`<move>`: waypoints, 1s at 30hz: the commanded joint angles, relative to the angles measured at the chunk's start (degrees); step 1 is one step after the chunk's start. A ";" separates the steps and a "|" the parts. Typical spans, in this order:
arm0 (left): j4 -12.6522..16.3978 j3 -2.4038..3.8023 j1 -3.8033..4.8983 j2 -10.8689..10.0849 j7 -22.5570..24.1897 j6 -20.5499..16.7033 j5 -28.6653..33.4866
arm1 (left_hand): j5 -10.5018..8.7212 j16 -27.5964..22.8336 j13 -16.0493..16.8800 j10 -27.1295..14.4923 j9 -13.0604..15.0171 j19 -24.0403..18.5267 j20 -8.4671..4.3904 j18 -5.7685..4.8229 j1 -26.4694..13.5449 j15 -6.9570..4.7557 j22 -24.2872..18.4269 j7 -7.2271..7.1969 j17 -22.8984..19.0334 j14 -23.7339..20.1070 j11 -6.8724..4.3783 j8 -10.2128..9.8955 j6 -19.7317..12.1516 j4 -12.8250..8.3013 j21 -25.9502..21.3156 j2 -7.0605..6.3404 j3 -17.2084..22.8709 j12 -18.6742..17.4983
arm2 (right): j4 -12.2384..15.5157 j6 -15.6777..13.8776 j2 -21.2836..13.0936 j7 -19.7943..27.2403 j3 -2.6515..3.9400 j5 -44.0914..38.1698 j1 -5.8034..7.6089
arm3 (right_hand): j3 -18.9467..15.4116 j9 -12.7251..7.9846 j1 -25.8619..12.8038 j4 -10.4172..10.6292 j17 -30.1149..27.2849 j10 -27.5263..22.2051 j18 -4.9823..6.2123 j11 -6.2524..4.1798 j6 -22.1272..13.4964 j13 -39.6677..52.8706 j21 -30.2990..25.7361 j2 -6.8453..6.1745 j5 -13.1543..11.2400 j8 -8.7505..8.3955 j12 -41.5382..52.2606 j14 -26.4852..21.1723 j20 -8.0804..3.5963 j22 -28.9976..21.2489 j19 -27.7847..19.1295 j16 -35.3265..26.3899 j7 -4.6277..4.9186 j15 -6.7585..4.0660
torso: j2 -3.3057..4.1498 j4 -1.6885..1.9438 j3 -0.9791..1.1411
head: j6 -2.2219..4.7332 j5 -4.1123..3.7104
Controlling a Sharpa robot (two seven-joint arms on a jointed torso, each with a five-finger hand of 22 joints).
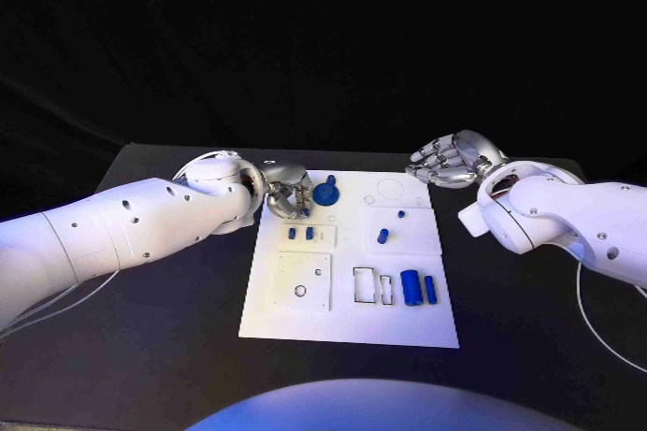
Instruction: Assemble the parts on the task board
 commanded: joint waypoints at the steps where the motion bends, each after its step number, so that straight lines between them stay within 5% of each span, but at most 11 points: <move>1: 0.00 0.00 -0.05 0.14 0.35 0.87 0.42 | -0.25 0.04 -0.08 0.43 0.09 -0.09 -0.05 0.45 -0.57 0.05 -0.06 -0.03 0.02 0.18 -0.03 -0.20 0.32 -0.12 -0.30 0.02 -0.36 -0.36 | 0.12 0.67 -0.02 0.28 0.00 -0.76 -0.03 | 0.39 -0.05 0.48 -0.02 -0.05 0.04 0.64 -0.20 0.05 -0.07 0.21 -0.27 0.16 0.13 0.24 -0.31 0.17 -0.05 0.14 -0.09 2.95 0.02 | -0.02 0.03 0.04 | -0.04 -0.01; 19: 0.03 -0.05 -0.07 0.19 0.11 1.40 0.35 | -0.43 0.14 0.00 0.74 0.16 -0.07 -0.05 0.45 -0.53 0.03 0.06 -0.04 0.19 0.23 -0.05 -0.43 0.46 -0.36 -0.35 -0.16 -0.49 -0.71 | 0.13 0.66 -0.08 0.29 0.00 -0.76 -0.03 | 0.39 -0.05 0.48 -0.02 -0.05 0.04 0.64 -0.20 0.05 -0.07 0.21 -0.27 0.16 0.13 0.24 -0.31 0.17 -0.05 0.14 -0.09 2.95 0.02 | -0.02 0.07 0.00 | -0.19 0.01; 30: -0.05 -0.07 -0.07 0.23 0.07 0.86 0.37 | 0.08 0.12 0.08 0.81 -0.66 -0.09 0.33 0.43 -1.67 0.51 0.17 0.82 -0.63 -0.13 0.52 -3.59 -2.84 -0.13 -1.14 -1.16 -0.83 -2.70 | 0.09 0.67 -0.09 0.29 0.00 -0.76 -0.03 | 0.46 -0.08 0.38 -0.04 -0.12 0.01 0.64 -0.19 0.01 -0.08 0.21 -0.41 0.12 0.16 0.25 -0.33 0.18 -0.14 0.14 -0.09 2.98 0.03 | -0.02 0.03 -0.01 | -0.27 0.07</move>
